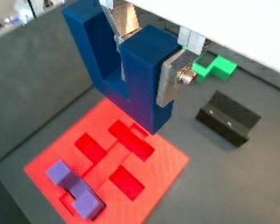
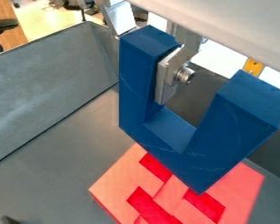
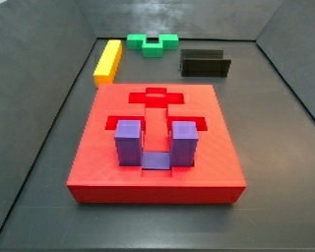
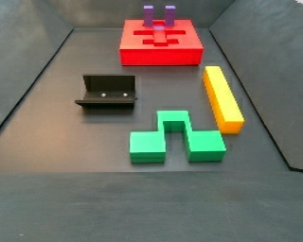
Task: Pick up the blue object. Move up. Place the blue object on the fixture. Regrasp the blue object. Move to above the board. Insert the blue object.
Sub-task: Insert the blue object.
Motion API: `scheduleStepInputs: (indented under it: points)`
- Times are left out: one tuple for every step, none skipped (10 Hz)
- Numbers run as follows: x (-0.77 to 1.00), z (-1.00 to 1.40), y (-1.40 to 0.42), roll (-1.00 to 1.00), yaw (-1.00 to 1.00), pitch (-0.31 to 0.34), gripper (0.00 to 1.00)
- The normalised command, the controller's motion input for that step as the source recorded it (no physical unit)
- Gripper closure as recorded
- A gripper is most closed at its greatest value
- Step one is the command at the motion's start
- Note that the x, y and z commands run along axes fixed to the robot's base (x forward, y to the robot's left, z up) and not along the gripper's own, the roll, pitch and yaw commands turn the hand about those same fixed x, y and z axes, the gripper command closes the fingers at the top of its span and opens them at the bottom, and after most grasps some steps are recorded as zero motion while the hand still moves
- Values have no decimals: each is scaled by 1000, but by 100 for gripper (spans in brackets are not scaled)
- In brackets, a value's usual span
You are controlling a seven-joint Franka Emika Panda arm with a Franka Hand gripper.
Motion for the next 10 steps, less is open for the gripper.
scheduleStepInputs:
  points:
    - [166, -637, 51, -160, 329, -147, 100]
    - [206, -597, 60, -234, 449, -104, 100]
    - [209, -343, 120, -366, 480, -59, 100]
    - [51, 0, 120, -500, 369, -40, 100]
    - [0, -257, 134, -313, 214, -40, 100]
    - [0, -523, 34, -37, 37, -70, 100]
    - [-63, -591, 143, -37, 0, -89, 100]
    - [-249, -626, 340, -44, 0, -106, 100]
    - [-249, -546, 231, 0, 0, -71, 100]
    - [-194, -497, 146, 21, -20, -46, 100]
